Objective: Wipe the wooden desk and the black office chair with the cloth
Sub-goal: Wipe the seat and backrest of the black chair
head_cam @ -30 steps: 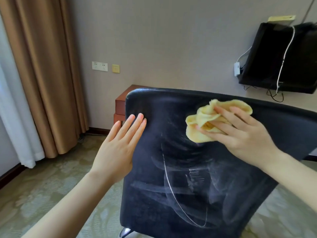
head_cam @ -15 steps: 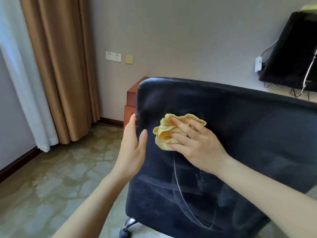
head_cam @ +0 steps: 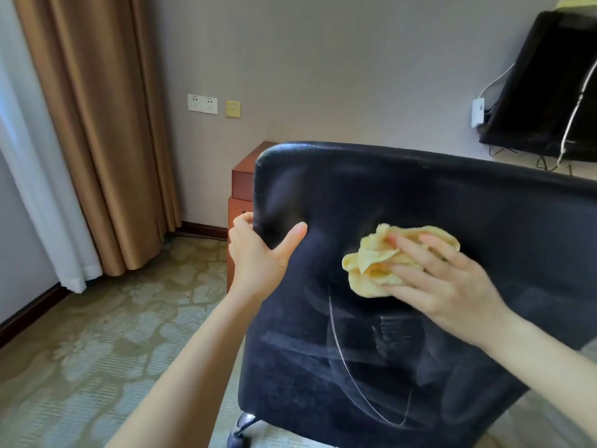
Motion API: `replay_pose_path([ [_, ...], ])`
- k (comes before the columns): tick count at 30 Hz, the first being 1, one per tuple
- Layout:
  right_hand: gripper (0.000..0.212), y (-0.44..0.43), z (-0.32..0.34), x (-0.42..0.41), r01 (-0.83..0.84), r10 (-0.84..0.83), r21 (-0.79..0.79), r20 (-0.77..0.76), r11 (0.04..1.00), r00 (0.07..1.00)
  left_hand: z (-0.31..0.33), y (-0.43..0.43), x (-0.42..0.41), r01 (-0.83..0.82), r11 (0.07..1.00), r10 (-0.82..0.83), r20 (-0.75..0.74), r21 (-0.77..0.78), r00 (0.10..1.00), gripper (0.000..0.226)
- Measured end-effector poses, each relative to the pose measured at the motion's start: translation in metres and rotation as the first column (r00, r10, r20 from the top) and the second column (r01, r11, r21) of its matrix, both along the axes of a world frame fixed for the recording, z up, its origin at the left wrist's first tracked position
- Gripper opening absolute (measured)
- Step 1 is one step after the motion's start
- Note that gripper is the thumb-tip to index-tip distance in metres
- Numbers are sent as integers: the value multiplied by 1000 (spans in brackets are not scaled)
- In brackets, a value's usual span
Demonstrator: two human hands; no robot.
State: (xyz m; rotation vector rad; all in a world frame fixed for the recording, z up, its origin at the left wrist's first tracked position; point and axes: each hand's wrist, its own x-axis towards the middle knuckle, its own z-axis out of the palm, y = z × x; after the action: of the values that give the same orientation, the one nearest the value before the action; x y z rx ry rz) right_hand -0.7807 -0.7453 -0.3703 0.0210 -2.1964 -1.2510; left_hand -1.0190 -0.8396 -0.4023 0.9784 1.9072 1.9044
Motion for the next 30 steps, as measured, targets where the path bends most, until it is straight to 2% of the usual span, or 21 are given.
replay_pose_path([
  [4,29,-9,29,-32,-55,66,59,-214,997,975,2,-1,-8,53,998,-52,6,-38,999,66],
  [7,28,-16,25,-59,-106,99,4,-404,994,910,3,-1,-9,76,995,-75,24,-64,997,68],
  [10,27,-13,7,-74,-84,66,-19,-459,996,886,3,-1,-9,78,994,-76,28,-82,997,75],
  [13,26,-8,-13,-81,-49,32,-27,-444,998,896,4,-1,-9,68,994,-66,32,-85,997,86],
  [15,27,-7,-30,-83,-45,13,-71,-398,996,917,3,1,-9,45,996,-43,24,-83,999,77],
  [18,28,-10,-57,-77,-41,1,-137,-278,990,960,0,1,-8,21,997,-20,18,-71,1000,67],
  [23,29,-11,-90,-46,-37,26,-234,-50,972,998,2,-2,-9,7,996,-6,13,-85,1000,82],
  [25,31,-7,-101,-27,-9,13,-261,15,965,1000,2,-2,-9,12,995,-11,6,-95,1000,79],
  [28,32,3,-114,9,65,-58,-258,36,964,998,1,-2,-10,0,994,-2,-18,-111,1000,76],
  [30,33,10,-115,33,110,-121,-262,-26,959,992,2,-2,-10,-10,993,6,-40,-119,999,76],
])
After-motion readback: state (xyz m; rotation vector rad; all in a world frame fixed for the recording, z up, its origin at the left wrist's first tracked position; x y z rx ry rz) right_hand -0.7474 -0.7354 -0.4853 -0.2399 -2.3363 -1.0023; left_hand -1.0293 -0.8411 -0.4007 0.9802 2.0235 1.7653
